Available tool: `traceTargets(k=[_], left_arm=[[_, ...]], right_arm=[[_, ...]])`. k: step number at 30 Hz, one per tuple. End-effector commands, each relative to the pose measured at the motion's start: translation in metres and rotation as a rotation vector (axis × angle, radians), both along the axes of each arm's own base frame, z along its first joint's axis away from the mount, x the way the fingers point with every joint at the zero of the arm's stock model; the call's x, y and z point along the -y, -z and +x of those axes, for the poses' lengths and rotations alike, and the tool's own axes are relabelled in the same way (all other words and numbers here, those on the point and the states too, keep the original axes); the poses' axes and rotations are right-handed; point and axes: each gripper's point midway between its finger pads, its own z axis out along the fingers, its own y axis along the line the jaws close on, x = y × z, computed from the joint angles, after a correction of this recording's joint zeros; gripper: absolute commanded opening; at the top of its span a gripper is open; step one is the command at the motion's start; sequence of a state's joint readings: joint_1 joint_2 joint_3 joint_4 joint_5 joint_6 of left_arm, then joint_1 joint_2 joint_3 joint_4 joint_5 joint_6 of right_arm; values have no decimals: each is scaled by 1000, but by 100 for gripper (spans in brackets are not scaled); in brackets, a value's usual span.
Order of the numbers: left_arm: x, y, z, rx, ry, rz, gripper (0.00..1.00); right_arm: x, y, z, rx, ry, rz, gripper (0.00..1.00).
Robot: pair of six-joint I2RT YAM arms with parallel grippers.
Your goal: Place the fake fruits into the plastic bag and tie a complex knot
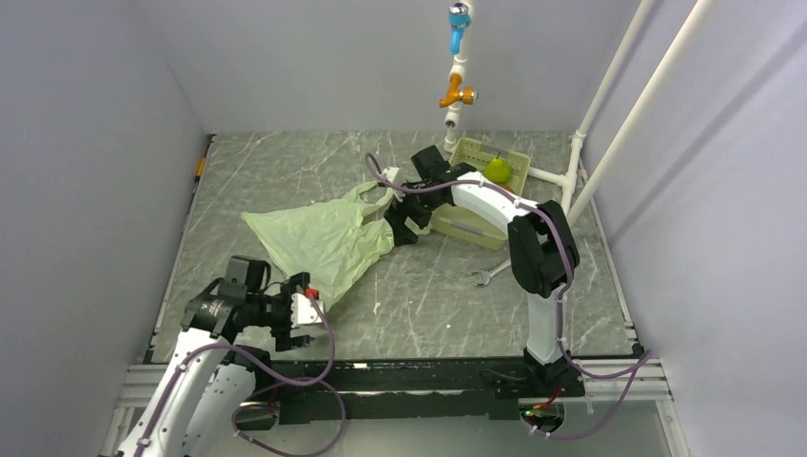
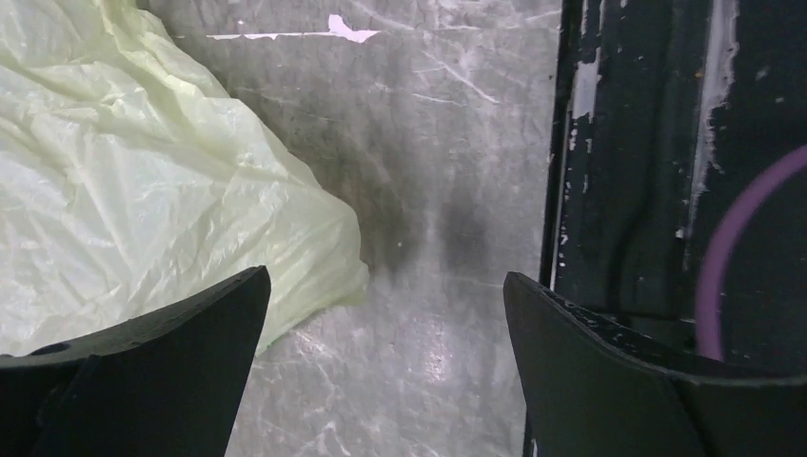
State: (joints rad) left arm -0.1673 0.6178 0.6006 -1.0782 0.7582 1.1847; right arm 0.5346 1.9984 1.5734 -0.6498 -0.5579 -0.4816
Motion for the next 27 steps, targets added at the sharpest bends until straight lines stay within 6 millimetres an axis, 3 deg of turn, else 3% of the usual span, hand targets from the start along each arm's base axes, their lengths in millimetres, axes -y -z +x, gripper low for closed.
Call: traceTargets(k=[1, 7, 8, 9, 10, 11, 12, 13, 19, 20, 24, 27], left_arm=[[6, 9, 27, 54, -110, 35, 99], [12, 42, 53, 194, -137, 163, 99], [9, 47, 57, 222, -136, 191, 95], [6, 50, 61, 252, -137, 219, 81], [1, 53, 64, 279, -132, 257, 57], [-4, 53, 66, 302, -133, 291, 26], [-11, 52, 68, 315, -153, 327, 5], [-18, 50, 66, 315, -156, 357, 0], [-42, 53, 1, 213, 63, 439, 0], [-46, 51, 1, 225, 39, 442, 0], [-45, 34, -9, 246, 86, 413, 0], [-23, 6, -36, 116, 161, 279, 2]], right_arm=[[-10, 1, 8, 40, -34, 11, 89], [-10, 7, 8, 26, -28, 3, 54], [-9, 9, 7, 27, -31, -5, 47], [-6, 11, 7, 31, -39, -15, 37], [-3, 11, 7, 37, -43, -27, 28], [0, 12, 7, 45, -45, -38, 16], [4, 8, 9, 60, -45, -44, 1], [9, 4, 11, 69, -41, -46, 0], [42, -39, 36, 123, 18, 4, 0], [45, -44, 36, 121, 17, 8, 0], [52, -51, 19, 125, -21, 15, 0], [50, -56, 0, 128, -74, 38, 0]])
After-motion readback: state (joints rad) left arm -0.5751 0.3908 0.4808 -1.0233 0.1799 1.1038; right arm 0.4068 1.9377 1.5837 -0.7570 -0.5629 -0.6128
